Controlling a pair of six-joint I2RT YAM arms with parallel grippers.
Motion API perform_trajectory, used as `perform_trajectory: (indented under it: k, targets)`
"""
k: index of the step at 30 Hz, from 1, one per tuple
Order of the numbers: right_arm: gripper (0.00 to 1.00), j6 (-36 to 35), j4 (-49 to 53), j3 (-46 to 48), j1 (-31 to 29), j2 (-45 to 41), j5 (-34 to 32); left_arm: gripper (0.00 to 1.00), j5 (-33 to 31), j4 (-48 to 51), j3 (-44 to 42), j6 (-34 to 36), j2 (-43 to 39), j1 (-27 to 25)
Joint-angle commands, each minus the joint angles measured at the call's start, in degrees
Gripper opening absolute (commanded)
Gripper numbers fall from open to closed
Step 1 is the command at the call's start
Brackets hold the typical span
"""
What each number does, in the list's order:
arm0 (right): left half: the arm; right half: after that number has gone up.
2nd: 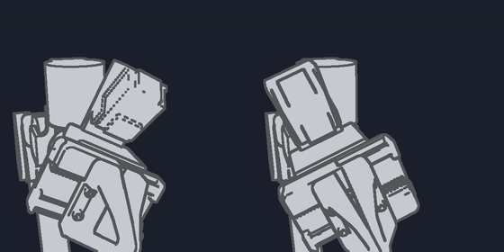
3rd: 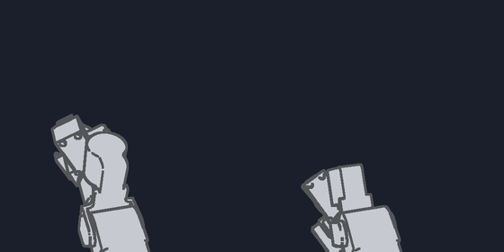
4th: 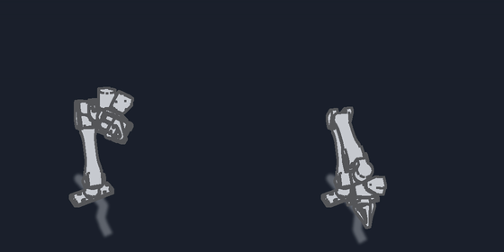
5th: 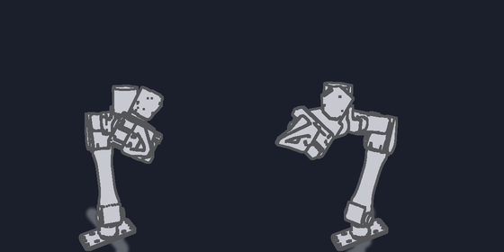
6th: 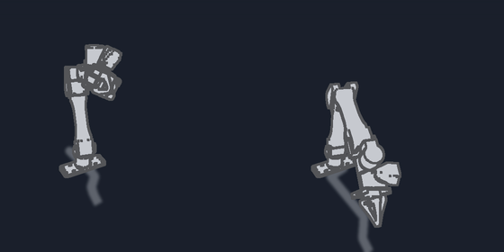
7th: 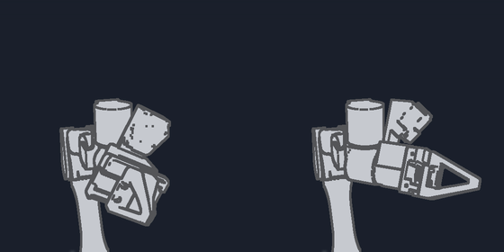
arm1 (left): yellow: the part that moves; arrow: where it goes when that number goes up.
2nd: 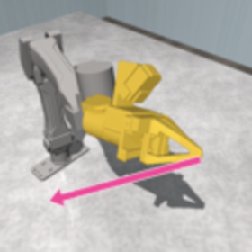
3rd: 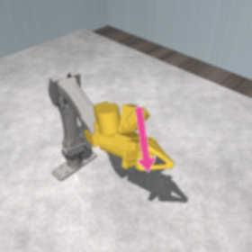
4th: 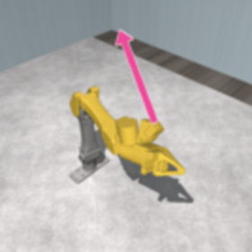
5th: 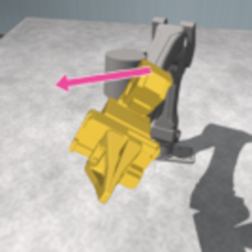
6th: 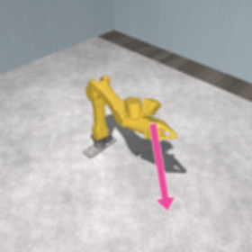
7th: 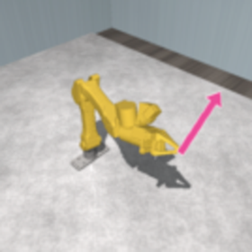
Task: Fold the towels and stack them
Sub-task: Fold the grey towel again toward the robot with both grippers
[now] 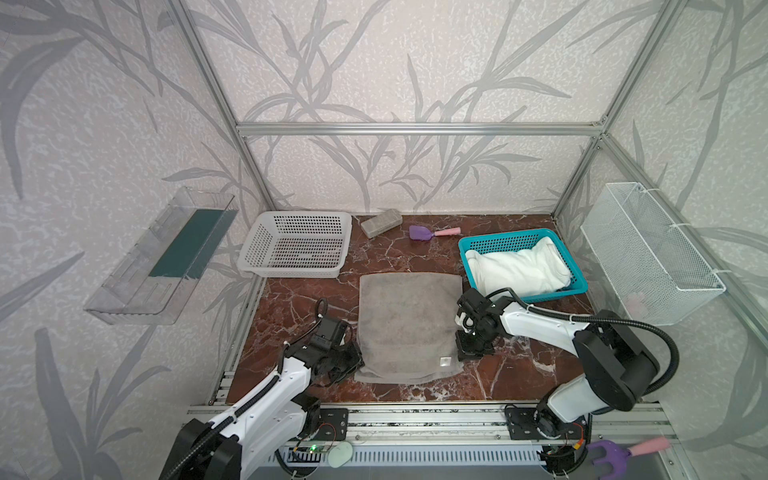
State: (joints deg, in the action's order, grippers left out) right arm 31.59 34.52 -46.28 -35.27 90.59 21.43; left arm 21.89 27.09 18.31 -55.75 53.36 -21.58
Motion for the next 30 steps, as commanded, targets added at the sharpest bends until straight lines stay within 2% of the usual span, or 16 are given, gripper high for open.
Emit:
perform_trajectory:
  k: [1,4,9,11,15,18,21,23,27,30]
  targets:
    - [0.0,-4.8,1.7,-5.4,1.8,2.7,-3.3,0.0,-7.4,-1.0,0.5,0.6,2.9,0.9]
    - [0.0,-8.4,10.4,-12.4,2.0,4.2,-6.8,0.0,-8.3,5.3,6.9,3.3,6.0,3.0]
    - [0.0,-10.0,15.2,-13.3,2.0,-0.9,-3.1,0.0,-8.4,13.0,17.0,10.6,7.0,3.4]
    - [0.0,-8.3,18.5,-12.7,2.0,-4.0,-2.3,0.0,-9.9,16.1,19.5,10.9,6.7,3.3]
    - [0.0,-4.4,18.6,-8.3,1.1,-10.5,1.9,0.0,-10.3,22.4,22.5,9.4,4.3,1.5]
    - [0.0,-0.6,15.1,-2.2,-1.0,-11.9,4.1,0.0,-10.5,26.2,18.4,6.4,0.1,1.3]
    - [0.0,2.7,5.4,5.1,-3.4,-7.1,8.2,0.0,-6.3,19.0,12.2,2.1,1.1,0.4]
    - [0.0,1.9,5.8,4.6,-4.0,-2.8,6.6,0.0,-6.5,15.8,9.5,0.9,5.1,0.4]
    - [0.0,0.9,3.0,5.1,-4.5,0.6,5.0,0.0,-4.2,9.1,3.4,-0.3,13.2,0.5]
    - [0.0,-1.0,6.0,3.1,-4.6,1.6,2.5,0.0,-7.6,10.5,3.0,-0.5,13.7,0.6]
